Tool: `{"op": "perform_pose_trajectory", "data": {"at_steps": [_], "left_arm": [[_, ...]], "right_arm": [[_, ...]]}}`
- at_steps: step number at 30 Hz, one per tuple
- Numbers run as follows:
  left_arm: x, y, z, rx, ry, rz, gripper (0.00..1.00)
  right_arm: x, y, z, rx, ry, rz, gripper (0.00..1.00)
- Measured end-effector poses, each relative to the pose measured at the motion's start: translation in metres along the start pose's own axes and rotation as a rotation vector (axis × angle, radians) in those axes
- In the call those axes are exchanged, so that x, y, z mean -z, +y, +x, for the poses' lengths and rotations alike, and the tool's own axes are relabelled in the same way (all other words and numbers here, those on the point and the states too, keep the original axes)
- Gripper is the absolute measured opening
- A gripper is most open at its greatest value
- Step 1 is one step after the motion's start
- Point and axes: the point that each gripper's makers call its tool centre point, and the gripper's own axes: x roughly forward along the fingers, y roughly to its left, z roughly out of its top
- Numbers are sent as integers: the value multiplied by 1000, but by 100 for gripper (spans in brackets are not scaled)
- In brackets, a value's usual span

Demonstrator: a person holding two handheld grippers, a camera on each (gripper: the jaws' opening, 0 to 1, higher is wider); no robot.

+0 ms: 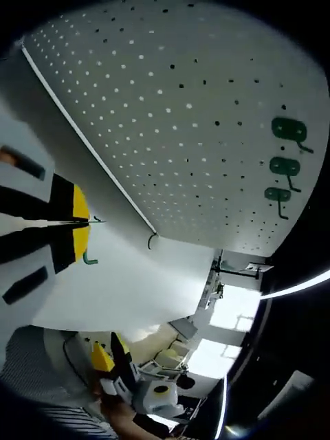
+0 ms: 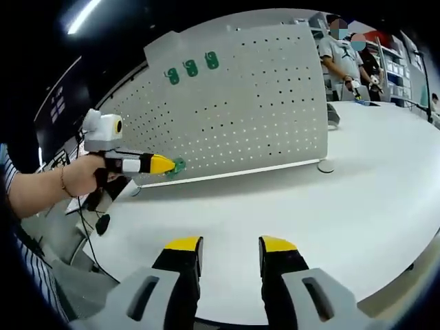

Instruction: Insert the hook assembly into the mounting plate slot until the hook locks in place.

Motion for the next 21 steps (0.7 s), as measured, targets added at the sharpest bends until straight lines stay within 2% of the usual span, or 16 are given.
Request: {"op": "perform_pose_trajectory", "data": {"at_steps": [2, 6, 11, 14, 21], "left_arm": [[-4, -2, -6, 6, -7, 2, 1], [-2, -9, -16, 20, -5, -6, 1], [2, -16, -40, 12, -11, 12, 1], [4, -14, -50, 4, -14, 9, 1], [-2, -6, -78, -50, -64, -45, 1]], "right_arm": [[0, 4, 1, -12, 3, -7, 30], [1, 11, 7, -35, 20, -12, 30], [-7, 33, 14, -92, 12, -25, 30], [-12, 45, 19, -117, 3, -35, 30], [-25, 80, 23, -204, -16, -16, 30]]}}
